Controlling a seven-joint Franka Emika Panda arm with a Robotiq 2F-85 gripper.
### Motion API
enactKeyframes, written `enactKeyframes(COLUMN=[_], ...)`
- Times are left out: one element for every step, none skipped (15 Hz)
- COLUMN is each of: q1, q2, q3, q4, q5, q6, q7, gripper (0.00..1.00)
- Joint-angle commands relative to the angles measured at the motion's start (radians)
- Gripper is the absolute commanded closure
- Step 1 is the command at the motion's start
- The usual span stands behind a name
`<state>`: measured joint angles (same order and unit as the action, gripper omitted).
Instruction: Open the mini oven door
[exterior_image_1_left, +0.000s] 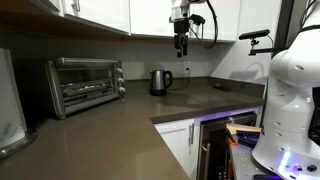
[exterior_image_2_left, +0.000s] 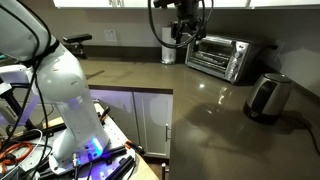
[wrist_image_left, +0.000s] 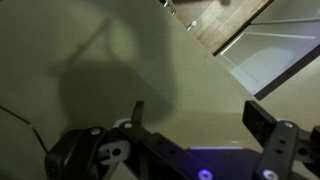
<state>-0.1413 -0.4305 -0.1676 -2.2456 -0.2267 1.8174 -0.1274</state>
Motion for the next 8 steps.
enactKeyframes(q1=[0.002, 0.005, 0.008, 0.013, 0.015, 0.019, 0.024, 0.032], q2=[0.077, 0.088, 0.096, 0.099, 0.107, 0.114, 0.123, 0.133], q3=[-0.017, -0.020, -0.023, -0.024, -0.023, -0.021, -0.019, -0.018], q4=[0.067, 0.079, 0.089, 0.100, 0.109, 0.120, 0.132, 0.145], q5=[0.004, 0.017, 0.029, 0.048, 0.056, 0.070, 0.082, 0.100], q6=[0.083, 0.097, 0.104, 0.109, 0.115, 0.131, 0.149, 0.164], q7=[-0.030, -0.038, -0.050, -0.060, -0.065, -0.071, -0.075, -0.085], gripper=[0.00, 0.00, 0.00, 0.00, 0.00, 0.00, 0.00, 0.00])
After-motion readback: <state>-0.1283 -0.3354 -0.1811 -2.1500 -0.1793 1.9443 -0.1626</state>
